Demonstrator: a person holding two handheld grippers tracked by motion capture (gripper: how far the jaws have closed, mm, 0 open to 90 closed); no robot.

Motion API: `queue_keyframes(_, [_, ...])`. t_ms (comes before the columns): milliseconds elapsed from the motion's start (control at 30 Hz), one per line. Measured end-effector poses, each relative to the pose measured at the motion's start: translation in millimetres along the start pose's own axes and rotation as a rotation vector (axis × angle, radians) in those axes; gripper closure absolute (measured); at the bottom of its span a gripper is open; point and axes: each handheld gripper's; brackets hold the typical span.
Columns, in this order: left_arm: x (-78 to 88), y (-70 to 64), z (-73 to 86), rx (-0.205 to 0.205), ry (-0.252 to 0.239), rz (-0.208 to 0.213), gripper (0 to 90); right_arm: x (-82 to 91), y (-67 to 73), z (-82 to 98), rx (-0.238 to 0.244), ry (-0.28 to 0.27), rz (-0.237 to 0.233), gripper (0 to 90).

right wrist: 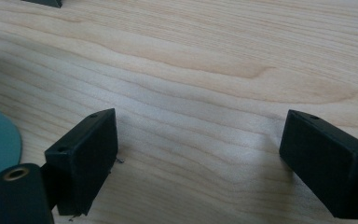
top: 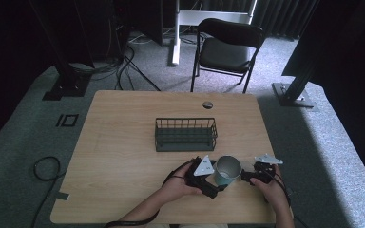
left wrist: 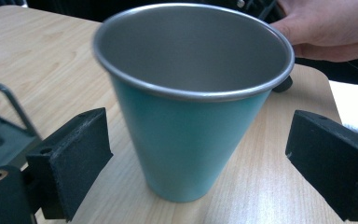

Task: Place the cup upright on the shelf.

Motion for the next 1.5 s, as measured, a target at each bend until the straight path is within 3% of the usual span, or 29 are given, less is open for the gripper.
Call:
queue_keyframes(533, [-22.4,0.8,-7.8,0.017,-0.041,-0.023,7.0,0.0,-0.1,0.0,0.000,0.000,0.000,10.9])
queue_keyframes(800, [-26.7,1.3,-9.5,0.024,-0.057,-0.042,14.0,0.0,-0.1,0.0,-0.001,0.000,-0.001,11.0])
queue_keyframes(1133, [-25.4,4.2,-9.4,0.009,-0.066,-0.067,15.0,0.0,0.0,0.0,-0.001,0.000,0.000,11.0])
queue_keyframes(1300, [-22.0,5.5,-11.8,0.016,-0.074,-0.050,15.1,0.0,0.0,0.0,-0.001,0.000,-0.001,11.0])
queue_keyframes(1500, [-15.0,6.5,-17.6,0.021,-0.095,-0.060,15.1,0.0,0.0,0.0,-0.001,0.000,0.000,11.0])
Point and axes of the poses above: each handheld gripper's, and its own axes: x roughly backward along the jaws, z roughly out of its underside, y roughly to its left, and after that the axes turned 8 degrees about -z, right-handed
